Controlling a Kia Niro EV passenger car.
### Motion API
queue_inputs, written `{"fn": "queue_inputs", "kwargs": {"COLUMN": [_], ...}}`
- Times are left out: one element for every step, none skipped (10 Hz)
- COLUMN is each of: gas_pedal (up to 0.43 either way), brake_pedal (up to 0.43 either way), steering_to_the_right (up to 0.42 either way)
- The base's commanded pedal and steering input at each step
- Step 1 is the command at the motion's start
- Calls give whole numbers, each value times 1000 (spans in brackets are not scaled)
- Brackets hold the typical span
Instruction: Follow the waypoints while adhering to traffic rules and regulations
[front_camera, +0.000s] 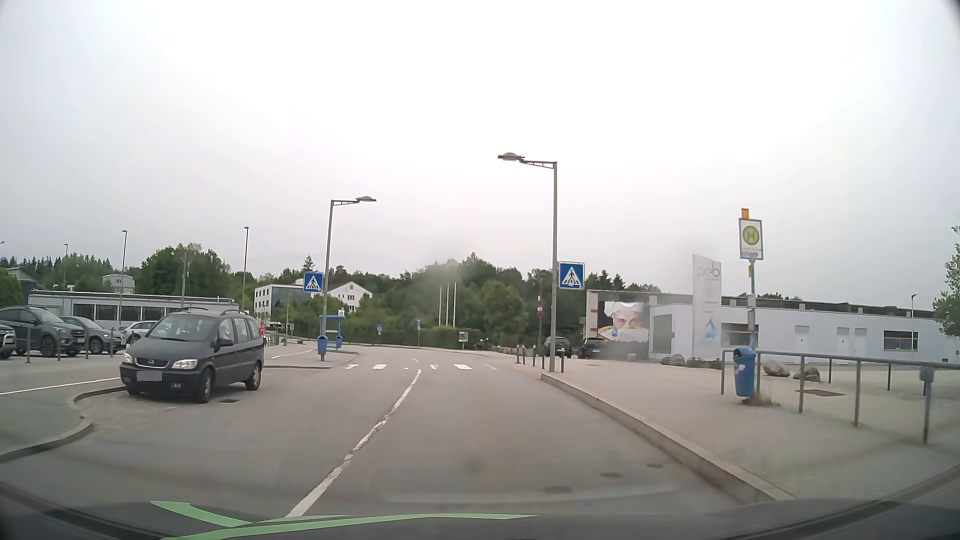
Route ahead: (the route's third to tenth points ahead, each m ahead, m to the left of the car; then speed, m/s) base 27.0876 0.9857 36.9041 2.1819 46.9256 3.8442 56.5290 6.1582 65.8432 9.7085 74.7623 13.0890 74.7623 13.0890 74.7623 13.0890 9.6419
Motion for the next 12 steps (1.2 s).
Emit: {"fn": "queue_inputs", "kwargs": {"gas_pedal": [118,110,110,110,110,110,110,110,110,110,98,98], "brake_pedal": [0,0,0,0,0,0,0,0,0,0,0,0], "steering_to_the_right": [1,-2,-3,-6,-10,-12,-12,-13,-16,-18,-19,-23]}}
